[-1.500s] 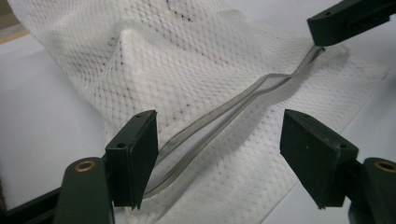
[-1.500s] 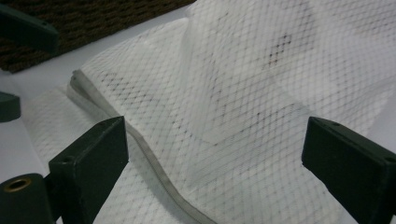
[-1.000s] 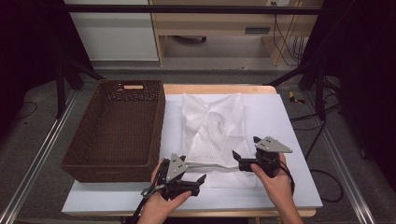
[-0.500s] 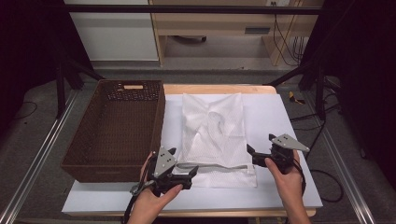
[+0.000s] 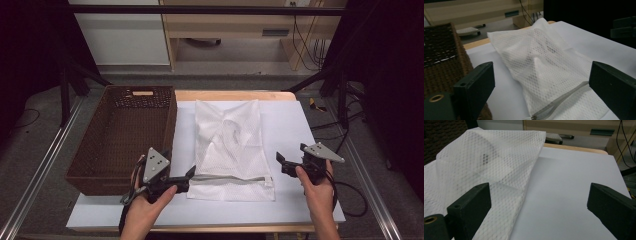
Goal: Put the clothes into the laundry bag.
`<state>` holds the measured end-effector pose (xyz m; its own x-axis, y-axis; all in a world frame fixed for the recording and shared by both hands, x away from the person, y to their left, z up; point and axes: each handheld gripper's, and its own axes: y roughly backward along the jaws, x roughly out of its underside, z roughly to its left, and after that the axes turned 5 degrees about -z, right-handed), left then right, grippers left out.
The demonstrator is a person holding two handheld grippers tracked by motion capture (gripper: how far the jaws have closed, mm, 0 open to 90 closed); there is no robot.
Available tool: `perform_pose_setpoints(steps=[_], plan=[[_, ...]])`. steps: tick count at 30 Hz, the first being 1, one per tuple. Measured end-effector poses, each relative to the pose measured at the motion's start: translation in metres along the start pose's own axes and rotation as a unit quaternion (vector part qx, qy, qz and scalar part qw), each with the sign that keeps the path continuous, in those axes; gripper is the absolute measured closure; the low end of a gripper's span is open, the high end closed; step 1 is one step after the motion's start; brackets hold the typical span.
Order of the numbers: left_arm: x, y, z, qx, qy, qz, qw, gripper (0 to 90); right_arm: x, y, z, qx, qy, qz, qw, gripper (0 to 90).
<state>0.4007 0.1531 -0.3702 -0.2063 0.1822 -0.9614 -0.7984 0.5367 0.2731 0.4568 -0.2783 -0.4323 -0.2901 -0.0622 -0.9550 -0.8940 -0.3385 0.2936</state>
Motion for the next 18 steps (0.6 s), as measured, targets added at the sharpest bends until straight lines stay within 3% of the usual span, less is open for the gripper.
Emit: perform_pose_setpoints(steps=[13,18], plan=[[-0.002,0.016,0.037,-0.063,-0.007,0.021,0.9978,6.6,0.008,0.0,-0.017,0.023,-0.003,0.023,0.9995,6.7],[-0.003,0.023,0.05,-0.075,-0.004,0.025,0.9969,6.2,0.01,0.0,-0.023,0.033,-0.007,0.025,0.9991,7.0]])
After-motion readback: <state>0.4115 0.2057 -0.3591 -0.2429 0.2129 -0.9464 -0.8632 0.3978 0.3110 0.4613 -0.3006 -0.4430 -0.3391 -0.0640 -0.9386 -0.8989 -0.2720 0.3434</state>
